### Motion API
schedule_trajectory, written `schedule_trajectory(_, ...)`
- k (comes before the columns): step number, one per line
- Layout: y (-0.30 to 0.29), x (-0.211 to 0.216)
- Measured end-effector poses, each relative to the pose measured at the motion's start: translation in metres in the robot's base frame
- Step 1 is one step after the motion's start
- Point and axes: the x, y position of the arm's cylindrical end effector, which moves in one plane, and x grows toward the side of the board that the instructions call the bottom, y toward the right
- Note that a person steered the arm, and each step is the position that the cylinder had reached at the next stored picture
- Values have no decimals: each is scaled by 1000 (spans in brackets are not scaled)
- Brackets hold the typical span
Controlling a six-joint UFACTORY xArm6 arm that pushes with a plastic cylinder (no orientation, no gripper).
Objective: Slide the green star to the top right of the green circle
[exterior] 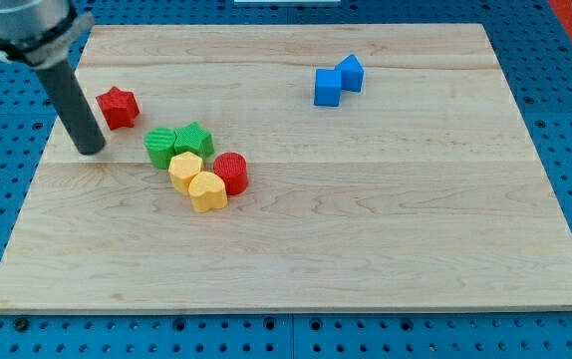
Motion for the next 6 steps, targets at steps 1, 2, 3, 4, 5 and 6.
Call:
schedule_trajectory(1,92,8)
schedule_trajectory(2,204,-14)
schedule_trajectory(3,216,-43)
schedule_trajectory(4,210,-37)
schedule_trajectory(5,202,-3)
schedule_trajectory(6,168,-7)
